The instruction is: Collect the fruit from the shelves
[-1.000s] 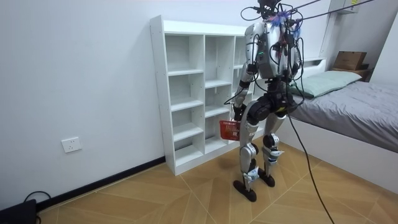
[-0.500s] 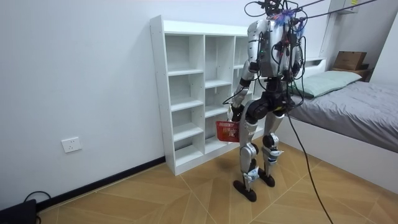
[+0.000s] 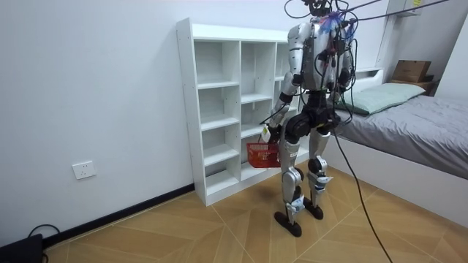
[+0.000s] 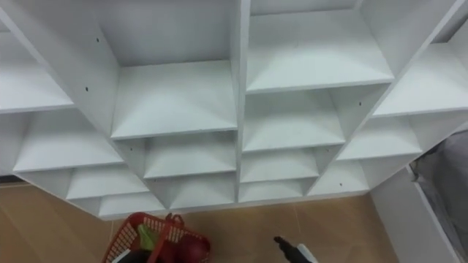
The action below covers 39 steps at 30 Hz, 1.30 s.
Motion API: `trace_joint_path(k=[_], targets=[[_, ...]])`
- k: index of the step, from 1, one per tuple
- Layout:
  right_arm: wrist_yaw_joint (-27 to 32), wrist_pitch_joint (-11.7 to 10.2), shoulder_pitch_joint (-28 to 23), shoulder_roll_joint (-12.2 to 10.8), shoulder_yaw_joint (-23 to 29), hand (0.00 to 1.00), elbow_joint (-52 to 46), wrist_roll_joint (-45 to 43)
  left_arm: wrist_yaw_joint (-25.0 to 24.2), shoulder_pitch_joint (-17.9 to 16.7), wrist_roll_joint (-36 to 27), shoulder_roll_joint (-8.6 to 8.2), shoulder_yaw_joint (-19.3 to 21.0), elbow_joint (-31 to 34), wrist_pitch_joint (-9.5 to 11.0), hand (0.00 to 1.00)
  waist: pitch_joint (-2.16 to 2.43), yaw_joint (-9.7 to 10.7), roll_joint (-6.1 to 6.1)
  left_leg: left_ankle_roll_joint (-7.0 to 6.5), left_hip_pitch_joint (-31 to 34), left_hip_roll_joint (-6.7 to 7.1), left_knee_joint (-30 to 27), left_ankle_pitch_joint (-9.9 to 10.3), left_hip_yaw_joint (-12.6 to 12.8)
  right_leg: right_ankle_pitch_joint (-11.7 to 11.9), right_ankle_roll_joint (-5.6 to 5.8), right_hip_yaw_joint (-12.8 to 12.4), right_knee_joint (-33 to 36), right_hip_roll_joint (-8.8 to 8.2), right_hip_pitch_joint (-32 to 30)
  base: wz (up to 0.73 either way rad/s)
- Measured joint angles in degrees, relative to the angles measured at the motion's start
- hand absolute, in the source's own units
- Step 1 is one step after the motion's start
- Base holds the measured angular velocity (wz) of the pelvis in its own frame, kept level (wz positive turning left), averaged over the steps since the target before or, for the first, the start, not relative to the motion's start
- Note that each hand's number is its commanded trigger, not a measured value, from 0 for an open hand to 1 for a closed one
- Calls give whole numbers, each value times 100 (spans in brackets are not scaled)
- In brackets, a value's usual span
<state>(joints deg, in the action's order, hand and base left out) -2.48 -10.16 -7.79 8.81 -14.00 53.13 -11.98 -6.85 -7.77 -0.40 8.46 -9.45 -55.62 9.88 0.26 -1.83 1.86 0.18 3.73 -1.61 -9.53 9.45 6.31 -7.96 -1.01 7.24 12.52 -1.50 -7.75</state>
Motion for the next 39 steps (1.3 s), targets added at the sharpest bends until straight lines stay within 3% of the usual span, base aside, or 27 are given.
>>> trace_joint_path(k=[9,13,20,24,27,33,39], targets=[[110,-49,-76,-18,364,0,423,506,155,-42,-55,-1,211,-384,2,100,-48,12,-13,2,-423,12,137,29,9,-21,34,-32,-173,21,407,0],[128,-47,-252,-14,636,0,537,1010,270,-124,-256,7,534,-583,0,100,-65,14,-43,17,-599,-14,195,94,19,-31,48,-82,-276,73,591,-1],[107,-47,-287,-36,851,0,855,1546,307,-240,-240,-1,822,-645,-77,100,-60,16,-57,20,-743,-17,196,109,39,-31,48,-101,-309,78,768,0],[106,-27,-250,-51,969,0,1127,1765,384,-304,-235,-21,913,-642,-120,100,-29,20,-98,27,-889,-18,201,119,46,-38,60,-158,-386,89,919,0],[105,-6,-254,-58,1040,0,1207,1856,385,-301,-239,-20,951,-642,-146,100,-43,20,-103,29,-958,-23,215,132,45,-54,63,-186,-388,99,977,0],[36,179,-244,-63,1106,0,1443,2390,414,-318,-240,-42,1150,-644,-367,100,-44,28,-91,39,-1081,-62,208,220,52,-74,61,-231,-375,149,1086,-4],[-4,291,-243,-66,1248,0,1513,2569,405,-318,-239,-56,1237,-654,-459,100,-41,49,-94,45,-1107,-71,209,227,56,-74,58,-236,-376,162,1095,-1]])
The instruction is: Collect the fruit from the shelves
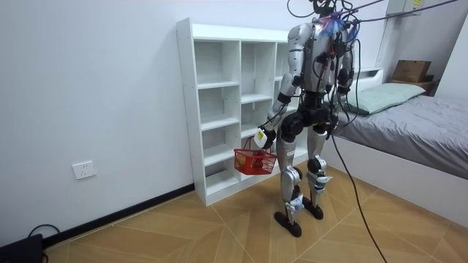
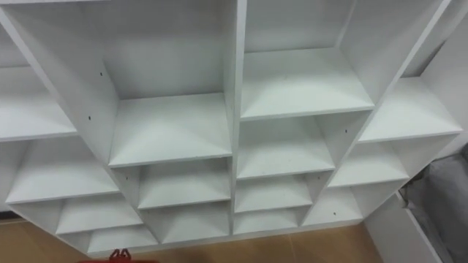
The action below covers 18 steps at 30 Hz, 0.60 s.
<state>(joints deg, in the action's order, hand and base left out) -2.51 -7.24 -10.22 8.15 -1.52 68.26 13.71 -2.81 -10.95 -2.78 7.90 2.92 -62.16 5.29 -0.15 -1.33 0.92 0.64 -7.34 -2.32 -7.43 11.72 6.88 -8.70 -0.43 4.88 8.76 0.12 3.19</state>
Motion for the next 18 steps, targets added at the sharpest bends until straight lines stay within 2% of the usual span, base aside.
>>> trace_joint_path(k=[4,18], targets=[[-18,63,7,1,68,0,60,19,-5,-7,0,-6,150,-25,-28,100,3,-7,-5,1,-6,0,0,8,36,-1,0,1,-8,-2,4,-1],[4,103,10,2,123,0,86,20,13,1,15,-12,143,-92,-164,100,-1,14,-64,1,-133,-12,-3,58,63,-32,-3,-21,-10,6,108,-1]])
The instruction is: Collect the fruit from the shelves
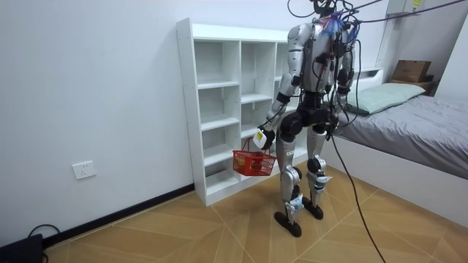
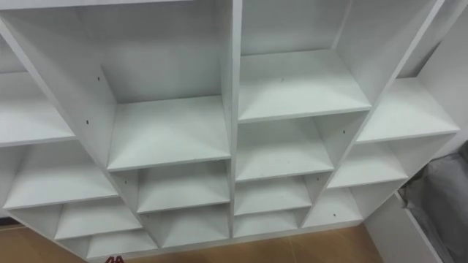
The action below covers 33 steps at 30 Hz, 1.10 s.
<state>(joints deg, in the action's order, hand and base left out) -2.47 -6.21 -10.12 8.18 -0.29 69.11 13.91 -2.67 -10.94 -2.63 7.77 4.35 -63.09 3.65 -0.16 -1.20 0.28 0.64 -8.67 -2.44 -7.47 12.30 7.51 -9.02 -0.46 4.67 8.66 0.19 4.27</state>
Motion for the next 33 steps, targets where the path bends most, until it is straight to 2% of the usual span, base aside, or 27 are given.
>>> trace_joint_path(k=[7,18,33], targets=[[44,-2,0,0,-2,0,-2,-6,-2,-1,12,0,0,0,-19,100,0,1,-16,1,-4,0,-1,3,0,0,1,2,-8,1,28,0],[33,-18,147,5,-4,0,102,-292,106,12,693,-11,-5,-6,-20,100,-2,77,-23,1,-3,2,-9,6,1,-2,3,-33,-23,0,37,0],[3,-15,233,5,0,0,218,-292,194,9,725,-22,-10,-5,-50,100,-4,99,-27,1,0,3,-9,6,2,-2,5,-4,-19,0,43,0]])
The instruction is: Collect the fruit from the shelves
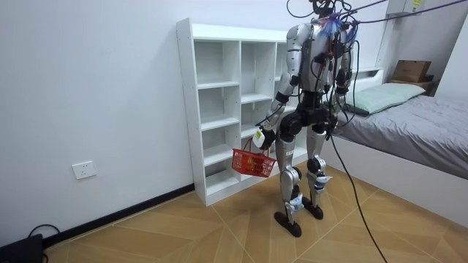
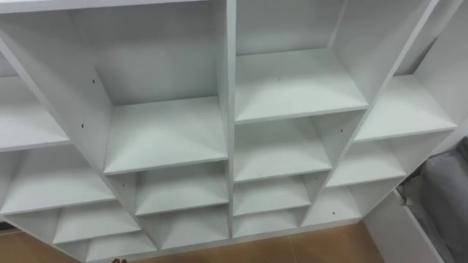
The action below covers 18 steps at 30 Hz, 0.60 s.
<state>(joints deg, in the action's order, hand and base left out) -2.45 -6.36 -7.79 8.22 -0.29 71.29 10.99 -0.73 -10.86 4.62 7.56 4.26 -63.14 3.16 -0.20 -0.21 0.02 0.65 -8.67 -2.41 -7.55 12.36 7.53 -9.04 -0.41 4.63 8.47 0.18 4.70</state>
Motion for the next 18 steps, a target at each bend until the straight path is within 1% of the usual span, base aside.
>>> trace_joint_path(k=[11,18], targets=[[0,20,-5,-2,-4,0,3,8,17,-31,-2,0,9,0,-21,100,-1,-7,47,-1,-7,3,-20,-1,-1,-1,1,8,17,-7,23,0],[12,21,-14,-4,34,0,4,8,23,-55,-3,1,7,3,-25,100,4,-5,37,-1,-10,2,-21,-1,-2,-1,1,6,21,-6,23,0]])
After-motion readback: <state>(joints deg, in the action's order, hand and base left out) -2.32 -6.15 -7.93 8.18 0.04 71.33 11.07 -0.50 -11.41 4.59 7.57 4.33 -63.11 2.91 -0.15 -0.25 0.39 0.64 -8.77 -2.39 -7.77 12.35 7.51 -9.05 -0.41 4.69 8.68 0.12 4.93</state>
